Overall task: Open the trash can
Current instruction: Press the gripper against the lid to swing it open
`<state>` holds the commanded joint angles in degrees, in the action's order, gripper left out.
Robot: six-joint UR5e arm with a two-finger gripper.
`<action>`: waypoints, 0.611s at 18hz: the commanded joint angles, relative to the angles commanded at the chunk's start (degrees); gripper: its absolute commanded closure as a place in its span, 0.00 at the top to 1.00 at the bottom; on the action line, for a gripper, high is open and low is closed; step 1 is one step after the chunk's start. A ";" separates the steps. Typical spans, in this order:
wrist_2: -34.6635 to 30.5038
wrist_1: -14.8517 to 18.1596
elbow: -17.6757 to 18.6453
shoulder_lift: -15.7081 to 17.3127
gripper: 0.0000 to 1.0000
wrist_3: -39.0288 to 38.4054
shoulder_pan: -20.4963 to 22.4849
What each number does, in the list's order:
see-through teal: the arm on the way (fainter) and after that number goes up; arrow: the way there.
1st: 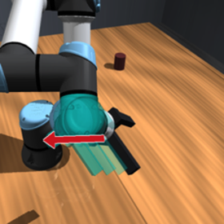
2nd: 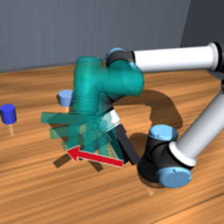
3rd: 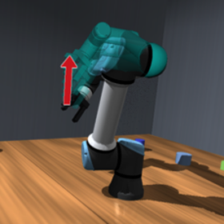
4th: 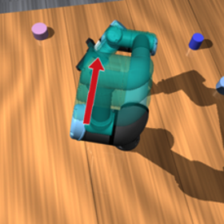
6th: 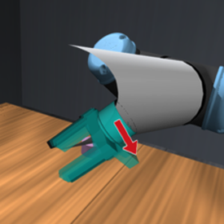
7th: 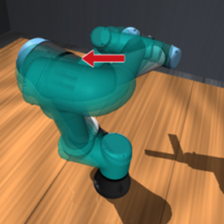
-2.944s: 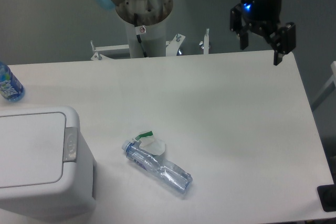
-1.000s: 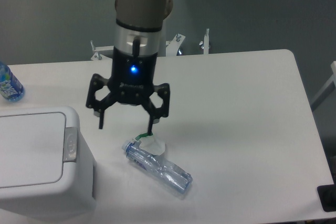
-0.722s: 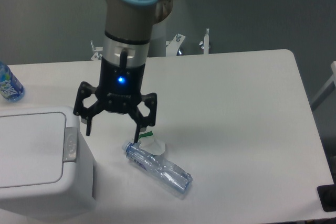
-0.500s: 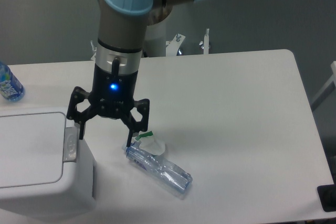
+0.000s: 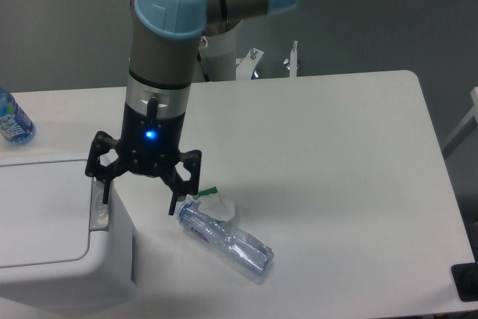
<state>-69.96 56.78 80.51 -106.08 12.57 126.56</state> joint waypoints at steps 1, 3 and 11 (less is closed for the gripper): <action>0.00 0.00 0.00 0.00 1.00 0.00 0.00; 0.00 0.00 0.00 -0.09 1.00 0.00 0.00; 0.00 -0.09 -0.09 -0.44 1.00 0.00 -0.35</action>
<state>-69.96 56.69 80.42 -106.52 12.57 126.21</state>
